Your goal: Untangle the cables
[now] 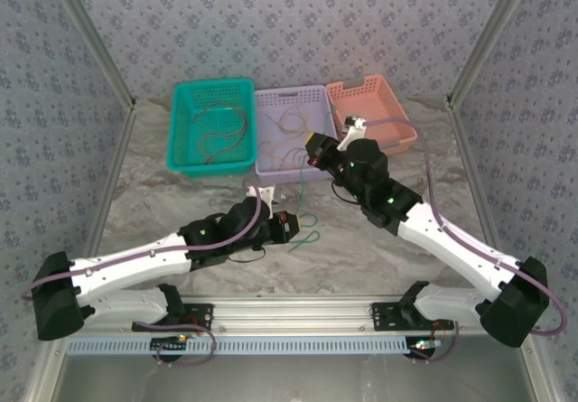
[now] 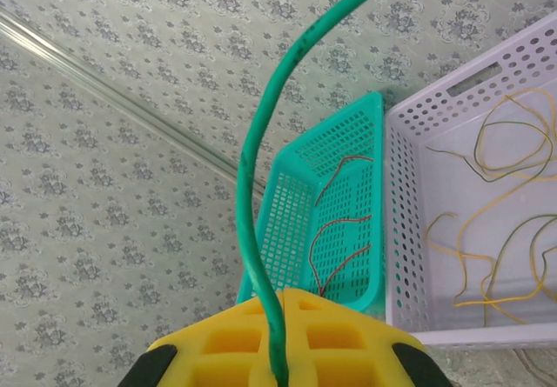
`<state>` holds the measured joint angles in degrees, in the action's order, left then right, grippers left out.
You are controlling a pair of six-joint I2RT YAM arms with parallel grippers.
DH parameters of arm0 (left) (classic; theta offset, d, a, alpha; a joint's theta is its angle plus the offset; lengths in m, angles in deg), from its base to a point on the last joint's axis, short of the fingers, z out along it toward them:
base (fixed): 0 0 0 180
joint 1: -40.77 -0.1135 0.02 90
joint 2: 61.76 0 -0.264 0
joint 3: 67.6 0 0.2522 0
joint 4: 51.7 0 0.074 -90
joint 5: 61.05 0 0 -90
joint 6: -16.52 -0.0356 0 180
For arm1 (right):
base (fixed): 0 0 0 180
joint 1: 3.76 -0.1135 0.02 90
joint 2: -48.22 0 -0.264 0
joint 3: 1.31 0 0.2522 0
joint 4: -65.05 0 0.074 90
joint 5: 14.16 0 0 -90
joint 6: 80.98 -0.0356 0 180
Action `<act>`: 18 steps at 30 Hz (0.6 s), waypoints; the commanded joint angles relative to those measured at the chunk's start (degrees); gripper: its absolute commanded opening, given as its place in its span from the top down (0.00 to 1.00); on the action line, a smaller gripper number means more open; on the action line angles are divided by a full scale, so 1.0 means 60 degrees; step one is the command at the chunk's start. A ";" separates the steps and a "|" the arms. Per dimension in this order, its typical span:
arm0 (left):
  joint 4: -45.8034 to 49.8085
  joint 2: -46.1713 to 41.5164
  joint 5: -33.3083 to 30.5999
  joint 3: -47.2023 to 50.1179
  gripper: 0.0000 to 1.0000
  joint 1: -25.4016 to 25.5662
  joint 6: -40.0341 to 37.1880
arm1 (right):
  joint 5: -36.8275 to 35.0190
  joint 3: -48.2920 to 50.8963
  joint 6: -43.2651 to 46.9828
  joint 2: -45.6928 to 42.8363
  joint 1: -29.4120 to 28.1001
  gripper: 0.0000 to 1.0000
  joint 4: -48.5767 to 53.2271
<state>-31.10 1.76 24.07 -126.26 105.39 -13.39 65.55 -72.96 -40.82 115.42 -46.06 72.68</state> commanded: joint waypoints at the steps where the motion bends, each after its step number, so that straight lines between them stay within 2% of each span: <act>1: -0.0139 -0.0106 -0.0354 0.0241 1.00 0.0246 -0.0040 | 0.0095 -0.0016 -0.0220 -0.0182 0.0439 1.00 -0.0100; 7: -0.1352 -0.0334 -0.1352 0.0991 1.00 0.0985 -0.0303 | 0.1081 -0.0164 -0.0542 -0.0113 0.1627 1.00 0.0145; 11: -0.2045 -0.0126 -0.1044 0.1056 1.00 0.1110 -0.0627 | 0.1747 -0.0679 0.0137 0.0054 0.2302 1.00 0.0948; 12: -0.1741 -0.0100 -0.1119 0.0859 0.89 0.1104 -0.0677 | 0.1863 -0.0847 0.0459 0.0111 0.2494 1.00 0.1240; 14: -0.0971 -0.0216 -0.1539 0.0549 0.42 0.1122 -0.0720 | 0.2243 -0.1119 0.0983 0.0277 0.3083 1.00 0.1808; 15: -0.0619 -0.0364 -0.1815 0.0444 0.29 0.1129 -0.0754 | 0.2567 -0.1274 0.1232 0.0419 0.3548 1.00 0.2089; 16: -0.0277 -0.0549 -0.2091 0.0392 0.25 0.1138 -0.0773 | 0.2867 -0.1460 0.1522 0.0600 0.4009 1.00 0.2320; 18: 0.0265 -0.0854 -0.2528 0.0319 0.25 0.1128 -0.0830 | 0.3288 -0.2004 0.2188 0.1062 0.4785 1.00 0.2777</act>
<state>-36.13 -0.27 13.71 -121.67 111.93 -16.60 81.20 -80.42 -34.90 119.33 -21.98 84.77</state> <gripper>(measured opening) 0.734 0.068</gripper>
